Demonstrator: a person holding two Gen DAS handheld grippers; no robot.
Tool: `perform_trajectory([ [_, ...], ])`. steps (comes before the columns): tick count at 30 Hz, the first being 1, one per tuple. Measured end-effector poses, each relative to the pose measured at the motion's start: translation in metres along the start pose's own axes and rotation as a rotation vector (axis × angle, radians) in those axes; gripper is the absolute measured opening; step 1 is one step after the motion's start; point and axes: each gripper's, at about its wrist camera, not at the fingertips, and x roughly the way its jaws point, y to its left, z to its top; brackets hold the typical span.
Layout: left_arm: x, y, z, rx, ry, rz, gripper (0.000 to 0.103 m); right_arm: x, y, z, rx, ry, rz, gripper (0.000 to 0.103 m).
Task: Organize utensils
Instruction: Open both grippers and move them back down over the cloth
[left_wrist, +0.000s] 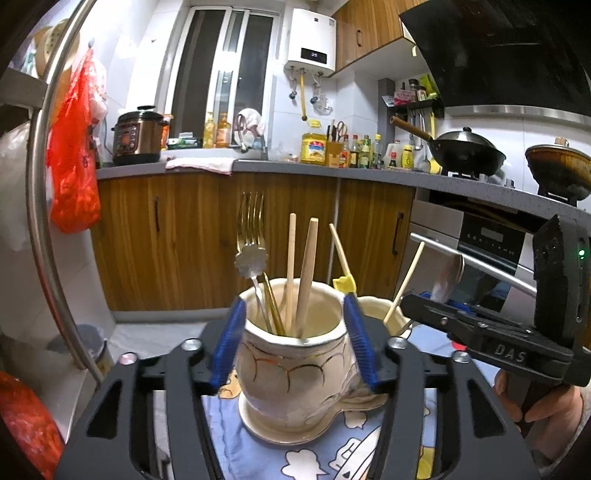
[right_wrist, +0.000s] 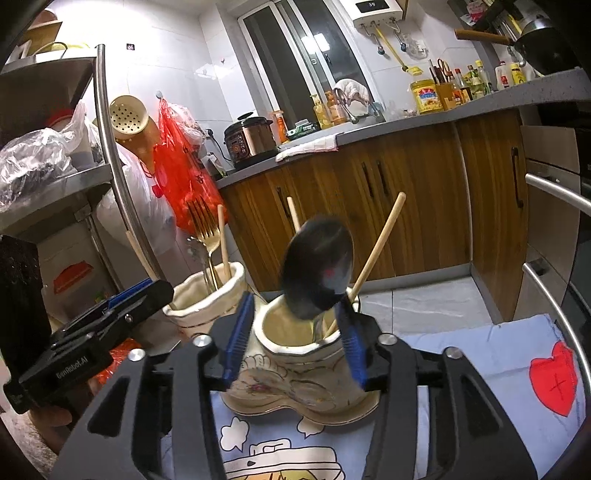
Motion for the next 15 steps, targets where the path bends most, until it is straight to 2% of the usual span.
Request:
perform_trajectory([
  [1,-0.002,-0.001,0.001,0.003,-0.005,0.008,0.066,-0.004,0.001,0.002,-0.004,-0.007,0.002,0.054],
  [4,-0.009,-0.005,0.002,0.025,-0.012,0.030,0.069,-0.016,0.005,0.010,-0.017,-0.022,0.013,0.061],
  [9,-0.017,-0.011,0.009,0.030,-0.010,0.038,0.071,-0.026,0.011,0.018,-0.048,-0.020,0.012,0.062],
  [12,-0.021,-0.014,0.010,0.029,0.012,0.038,0.071,-0.026,0.009,0.021,-0.029,0.000,0.012,0.062],
  [15,-0.027,-0.017,0.012,0.029,0.030,0.037,0.071,-0.037,0.008,0.026,-0.018,-0.017,0.012,0.064],
])
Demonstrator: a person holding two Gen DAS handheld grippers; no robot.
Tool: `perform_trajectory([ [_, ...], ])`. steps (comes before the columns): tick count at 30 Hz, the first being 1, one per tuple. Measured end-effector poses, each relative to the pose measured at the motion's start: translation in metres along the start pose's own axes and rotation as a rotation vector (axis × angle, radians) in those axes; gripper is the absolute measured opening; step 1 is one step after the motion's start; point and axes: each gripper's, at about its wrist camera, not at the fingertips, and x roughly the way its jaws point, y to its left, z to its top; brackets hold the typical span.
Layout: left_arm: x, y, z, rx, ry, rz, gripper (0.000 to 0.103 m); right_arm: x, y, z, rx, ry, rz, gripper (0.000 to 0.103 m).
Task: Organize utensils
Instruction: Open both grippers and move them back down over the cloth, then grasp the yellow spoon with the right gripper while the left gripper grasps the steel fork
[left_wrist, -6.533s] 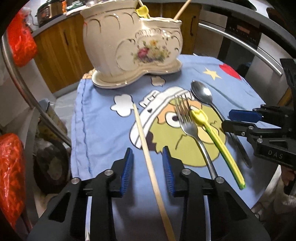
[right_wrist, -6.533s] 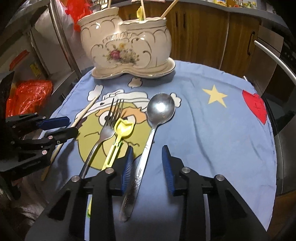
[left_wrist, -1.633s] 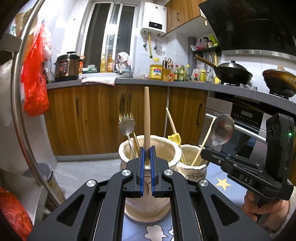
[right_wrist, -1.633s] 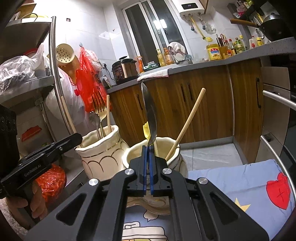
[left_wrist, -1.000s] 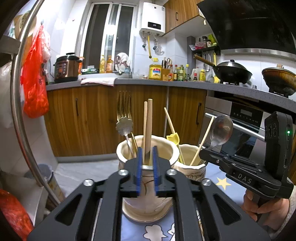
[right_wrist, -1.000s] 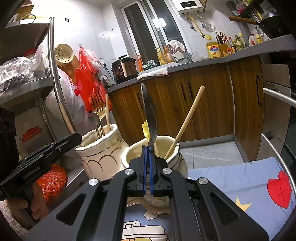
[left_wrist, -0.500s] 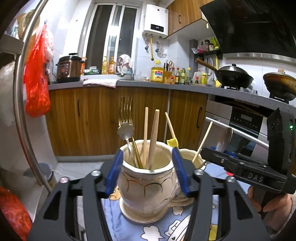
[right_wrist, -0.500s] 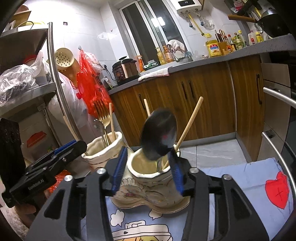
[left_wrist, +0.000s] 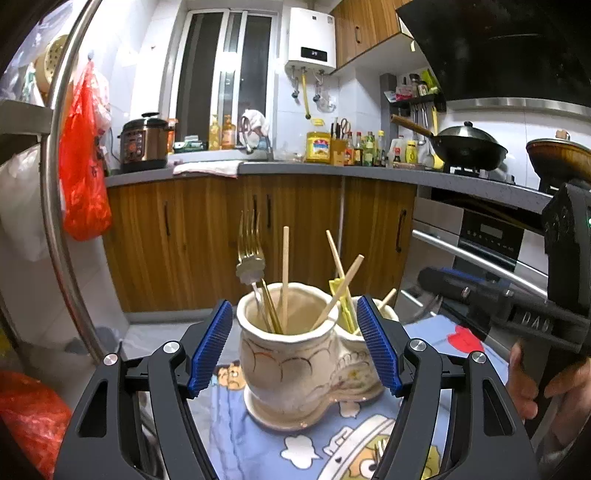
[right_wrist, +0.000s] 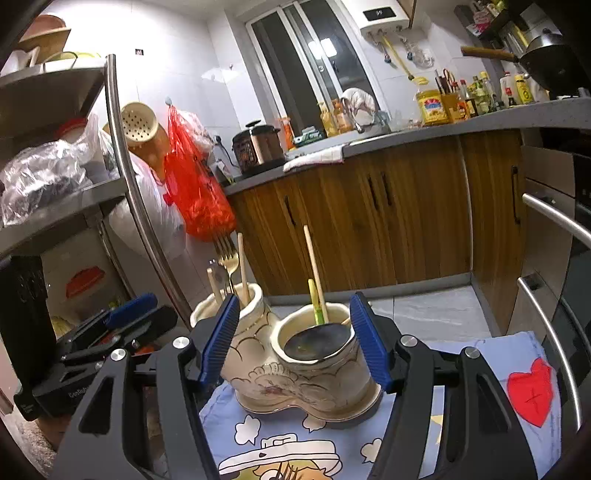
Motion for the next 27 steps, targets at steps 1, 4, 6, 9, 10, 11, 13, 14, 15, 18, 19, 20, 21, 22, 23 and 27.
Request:
perform_trajectory([
  [1,-0.004,-0.001,0.001,0.004,0.007,-0.003,0.072,-0.003,0.000,0.001,-0.002,-0.006,-0.003,0.066],
  [4,-0.013,-0.006,-0.001,0.020,0.026,0.001,0.074,-0.015,-0.002,0.003,0.000,-0.007,-0.014,0.068],
  [6,-0.017,-0.009,-0.003,0.026,0.049,0.000,0.074,-0.024,-0.003,0.002,-0.003,0.004,-0.026,0.068],
  [9,-0.024,-0.012,-0.010,0.022,0.088,-0.007,0.075,-0.033,-0.005,-0.006,-0.013,0.041,-0.048,0.070],
  [10,-0.026,-0.013,-0.013,0.017,0.101,-0.010,0.076,-0.035,-0.007,-0.010,-0.014,0.067,-0.057,0.070],
  [11,-0.028,-0.014,-0.017,0.011,0.115,-0.015,0.076,-0.037,-0.008,-0.016,-0.012,0.097,-0.066,0.071],
  [13,-0.029,-0.015,-0.026,-0.005,0.149,-0.026,0.077,-0.039,-0.009,-0.029,-0.012,0.152,-0.081,0.071],
  [14,-0.029,-0.016,-0.030,-0.012,0.165,-0.029,0.077,-0.038,-0.010,-0.037,-0.011,0.189,-0.091,0.071],
  [15,-0.029,-0.017,-0.036,-0.020,0.187,-0.033,0.077,-0.038,-0.011,-0.045,-0.010,0.221,-0.096,0.071],
  [18,-0.024,-0.019,-0.058,-0.045,0.261,-0.053,0.077,-0.034,-0.009,-0.073,-0.006,0.345,-0.105,0.071],
  [19,-0.022,-0.020,-0.064,-0.051,0.281,-0.059,0.077,-0.032,-0.007,-0.081,-0.007,0.384,-0.105,0.071],
  [20,-0.019,-0.022,-0.072,-0.056,0.309,-0.065,0.077,-0.030,-0.005,-0.091,-0.010,0.425,-0.105,0.071],
  [21,-0.017,-0.023,-0.079,-0.058,0.333,-0.065,0.077,-0.029,-0.004,-0.098,-0.013,0.453,-0.106,0.068],
  [22,-0.015,-0.025,-0.085,-0.056,0.348,-0.063,0.077,-0.027,0.000,-0.105,-0.015,0.485,-0.103,0.064],
  [23,-0.013,-0.025,-0.090,-0.054,0.365,-0.061,0.077,-0.025,0.003,-0.114,-0.011,0.522,-0.101,0.061],
  [27,-0.007,-0.027,-0.104,-0.052,0.418,-0.067,0.077,-0.016,0.015,-0.135,-0.020,0.621,-0.094,0.036],
])
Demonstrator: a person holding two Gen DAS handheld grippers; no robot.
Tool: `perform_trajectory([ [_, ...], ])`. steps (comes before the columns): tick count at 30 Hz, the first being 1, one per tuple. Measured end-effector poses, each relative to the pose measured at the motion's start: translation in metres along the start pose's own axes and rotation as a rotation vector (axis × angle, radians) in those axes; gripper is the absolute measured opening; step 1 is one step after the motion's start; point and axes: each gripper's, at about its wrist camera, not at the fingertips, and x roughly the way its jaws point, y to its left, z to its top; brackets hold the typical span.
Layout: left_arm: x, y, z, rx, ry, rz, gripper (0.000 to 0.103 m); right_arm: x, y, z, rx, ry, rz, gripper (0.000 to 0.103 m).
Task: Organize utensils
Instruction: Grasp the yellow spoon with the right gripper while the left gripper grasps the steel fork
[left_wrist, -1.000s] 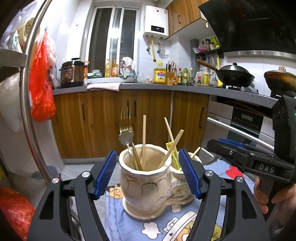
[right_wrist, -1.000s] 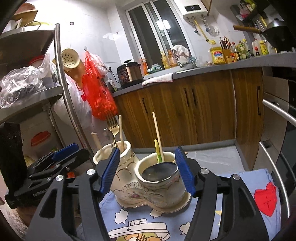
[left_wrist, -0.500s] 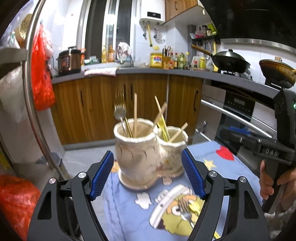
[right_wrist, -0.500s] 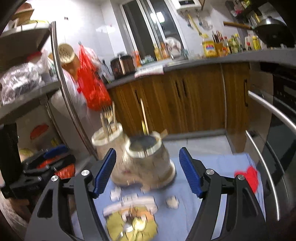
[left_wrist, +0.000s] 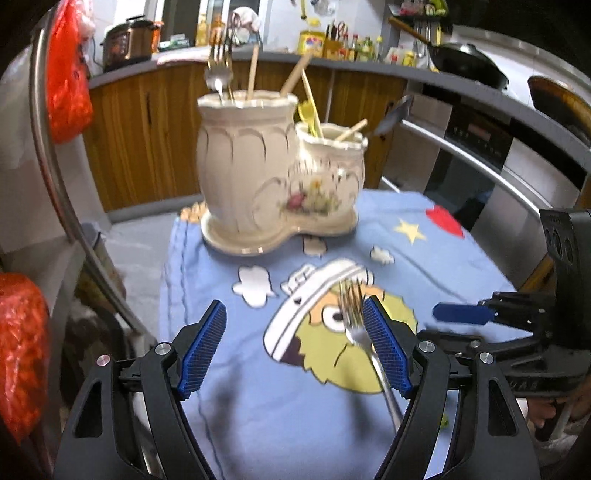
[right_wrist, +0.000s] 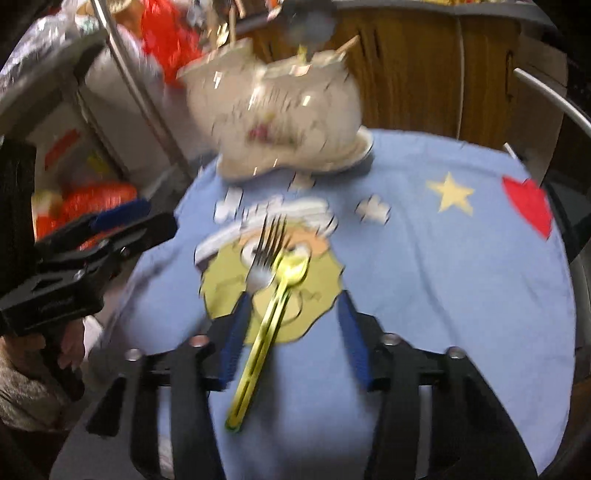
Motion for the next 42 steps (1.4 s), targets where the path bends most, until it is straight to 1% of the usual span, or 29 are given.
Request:
perform_trajectory([
  [1,0.003,-0.001,-0.003,0.004,0.013,-0.003,0.077,0.005,0.005,-0.002,-0.013,0.020,-0.003,0.033],
  [4,0.007,-0.003,-0.009,0.016,0.038,-0.016,0.077,0.014,0.015,-0.005,-0.044,0.061,-0.010,0.026],
  [9,0.007,-0.009,-0.012,0.042,0.048,-0.039,0.076,0.023,0.029,-0.005,-0.101,0.095,-0.081,0.019],
  [11,0.007,-0.010,-0.013,0.047,0.048,-0.043,0.075,0.025,0.035,-0.003,-0.140,0.089,-0.123,0.018],
  [13,0.007,-0.010,-0.014,0.045,0.050,-0.046,0.074,0.028,0.035,-0.001,-0.151,0.078,-0.139,0.016],
  [14,0.007,-0.010,-0.014,0.045,0.052,-0.046,0.074,0.028,0.035,-0.001,-0.150,0.070,-0.143,0.015],
  [16,0.009,-0.009,-0.015,0.040,0.061,-0.053,0.072,0.027,0.030,0.000,-0.130,0.055,-0.134,0.010],
  [18,0.011,-0.010,-0.017,0.043,0.072,-0.055,0.071,0.025,0.023,0.001,-0.097,0.040,-0.120,0.009],
  [21,0.016,-0.017,-0.019,0.060,0.098,-0.065,0.065,0.018,0.012,0.002,-0.054,0.005,-0.113,0.009],
  [22,0.017,-0.019,-0.020,0.066,0.106,-0.067,0.061,0.014,0.009,0.003,-0.041,-0.007,-0.109,0.009],
  [24,0.019,-0.027,-0.021,0.074,0.133,-0.090,0.055,0.009,0.004,0.005,-0.024,-0.023,-0.101,0.009],
  [25,0.022,-0.034,-0.023,0.083,0.159,-0.097,0.050,0.006,0.002,0.005,-0.016,-0.029,-0.097,0.009],
  [28,0.030,-0.047,-0.028,0.099,0.213,-0.083,0.039,-0.001,-0.005,0.005,0.002,-0.051,-0.088,0.010],
  [29,0.033,-0.050,-0.029,0.093,0.231,-0.077,0.037,-0.003,-0.006,0.004,0.004,-0.057,-0.086,0.010],
  [30,0.034,-0.051,-0.029,0.092,0.228,-0.065,0.035,-0.004,-0.007,0.004,0.006,-0.060,-0.082,0.010],
  [31,0.036,-0.053,-0.027,0.090,0.232,-0.047,0.028,-0.005,-0.008,0.003,0.008,-0.064,-0.075,0.010],
  [33,0.038,-0.055,-0.026,0.081,0.239,-0.015,0.023,-0.007,-0.011,0.001,0.013,-0.070,-0.061,0.009],
  [37,0.041,-0.070,-0.027,0.136,0.240,0.057,0.018,-0.014,-0.015,-0.001,0.015,-0.093,-0.038,0.010],
  [38,0.042,-0.072,-0.027,0.148,0.239,0.064,0.017,-0.015,-0.017,-0.001,0.016,-0.102,-0.032,0.010],
  [39,0.043,-0.073,-0.026,0.153,0.240,0.064,0.017,-0.015,-0.018,-0.002,0.017,-0.106,-0.029,0.009],
  [42,0.043,-0.068,-0.026,0.176,0.246,0.030,0.016,-0.017,-0.022,-0.003,0.024,-0.117,-0.014,0.009],
])
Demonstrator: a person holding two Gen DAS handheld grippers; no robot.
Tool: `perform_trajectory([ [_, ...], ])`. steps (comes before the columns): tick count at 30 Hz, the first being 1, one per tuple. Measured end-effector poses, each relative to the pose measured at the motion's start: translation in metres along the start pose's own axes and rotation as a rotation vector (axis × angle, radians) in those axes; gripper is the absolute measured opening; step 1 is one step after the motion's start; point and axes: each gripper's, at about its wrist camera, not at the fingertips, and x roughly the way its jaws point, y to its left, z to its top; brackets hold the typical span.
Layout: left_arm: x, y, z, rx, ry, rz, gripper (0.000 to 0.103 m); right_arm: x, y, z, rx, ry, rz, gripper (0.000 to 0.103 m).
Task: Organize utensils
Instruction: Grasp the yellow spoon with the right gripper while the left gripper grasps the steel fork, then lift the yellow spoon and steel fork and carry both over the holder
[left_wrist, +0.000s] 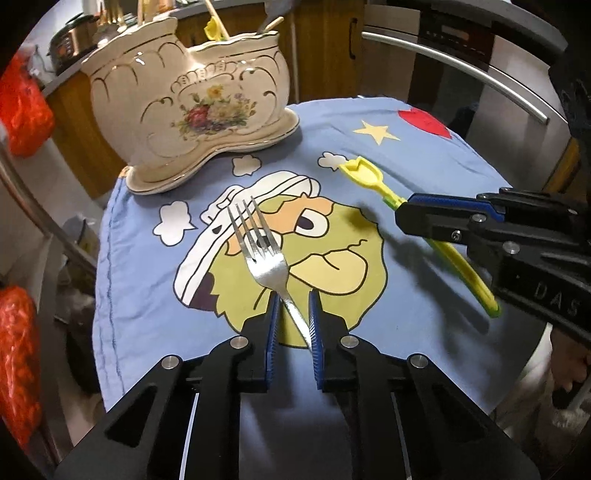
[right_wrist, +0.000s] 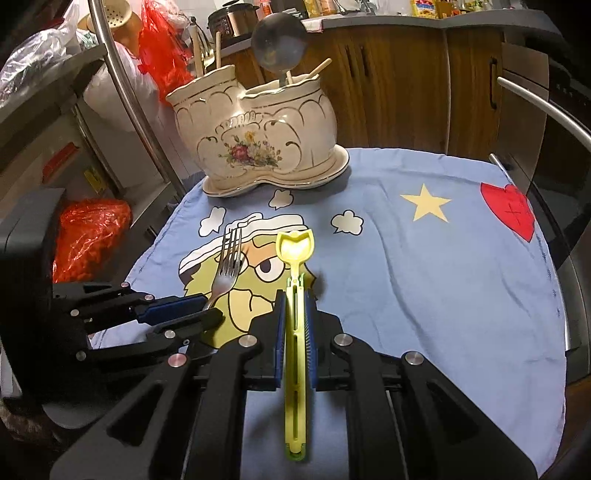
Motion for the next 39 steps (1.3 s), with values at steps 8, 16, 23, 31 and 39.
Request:
perform_trajectory([
  [8,-0.002,0.000,-0.006,0.032,-0.043,0.002,0.008,-0.002,-0.002,0.001,0.004,-0.025,0.014,0.009],
  [16,-0.021,0.023,-0.008,-0.038,-0.105,-0.051,0.005,-0.007,0.002,0.007,-0.001,-0.067,0.014,0.009],
  [23,-0.055,0.043,-0.001,-0.071,-0.225,-0.065,0.005,-0.006,0.005,0.017,0.001,-0.097,0.031,0.009],
  [31,-0.080,0.061,0.011,-0.092,-0.317,-0.057,0.005,-0.012,0.015,0.032,-0.017,-0.143,0.046,0.009],
  [39,-0.092,0.075,0.020,-0.104,-0.365,-0.038,0.005,-0.017,0.013,0.048,-0.026,-0.185,0.033,0.009],
])
